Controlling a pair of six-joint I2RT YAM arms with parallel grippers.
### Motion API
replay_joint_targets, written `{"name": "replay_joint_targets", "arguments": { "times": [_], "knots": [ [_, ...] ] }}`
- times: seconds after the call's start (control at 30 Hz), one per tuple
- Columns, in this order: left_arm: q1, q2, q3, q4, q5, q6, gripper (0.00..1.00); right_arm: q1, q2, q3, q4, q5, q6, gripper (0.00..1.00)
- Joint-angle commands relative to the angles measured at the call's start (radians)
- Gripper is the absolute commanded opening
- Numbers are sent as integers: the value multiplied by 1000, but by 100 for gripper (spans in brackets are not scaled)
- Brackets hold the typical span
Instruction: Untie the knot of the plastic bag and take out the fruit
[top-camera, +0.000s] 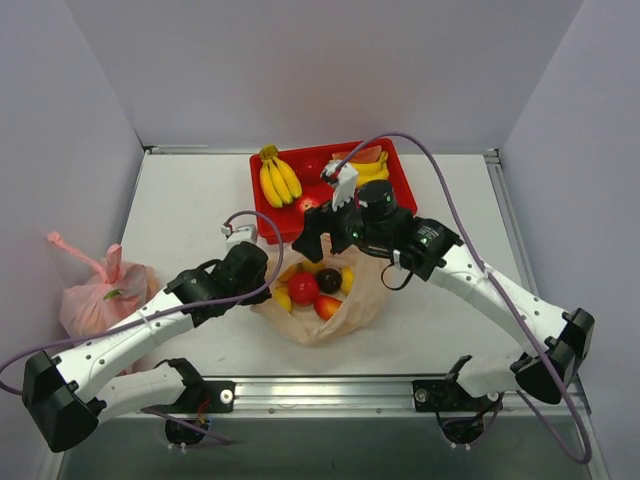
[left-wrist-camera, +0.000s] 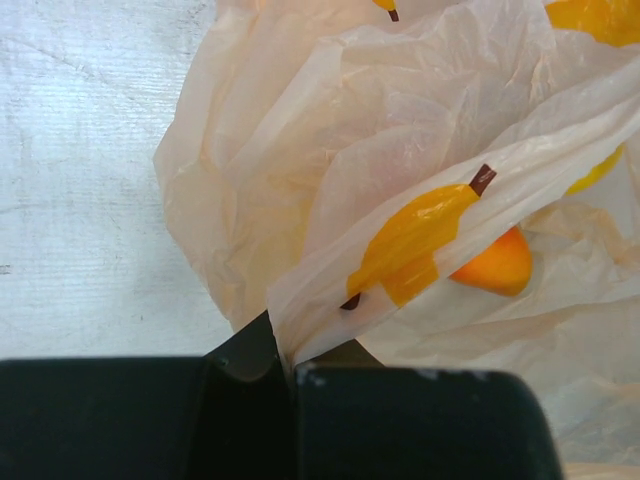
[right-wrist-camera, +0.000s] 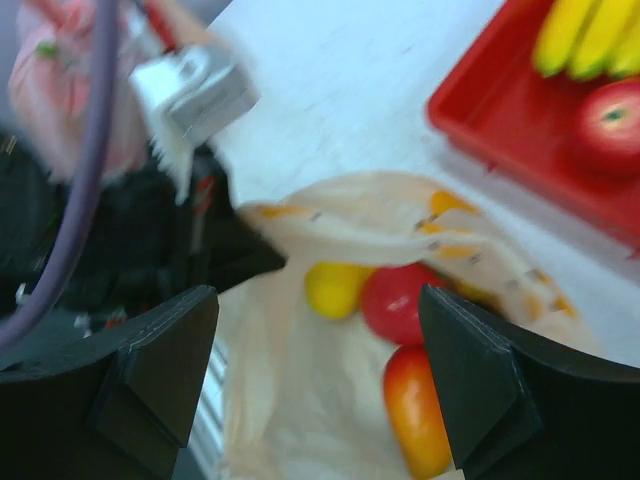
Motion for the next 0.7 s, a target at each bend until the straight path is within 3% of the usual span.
{"name": "replay_joint_targets", "arguments": {
  "times": [0.0, 0.27, 0.53, 0.67],
  "knots": [
    [1, -38, 4, -2, -44, -38, 0, 110, -33, -92, -81, 43, -2, 82],
    [-2, -91, -39, -2, -26, -79, 0, 195, 30, -273, -7, 93, 89, 83],
    [-6, -93, -49, -2, -6, -94, 0, 168, 199, -237, 92, 247, 93, 85],
    [-8, -93, -57, -2, -12, -100, 0, 154, 275, -211, 125, 305, 76, 91]
  ]
}}
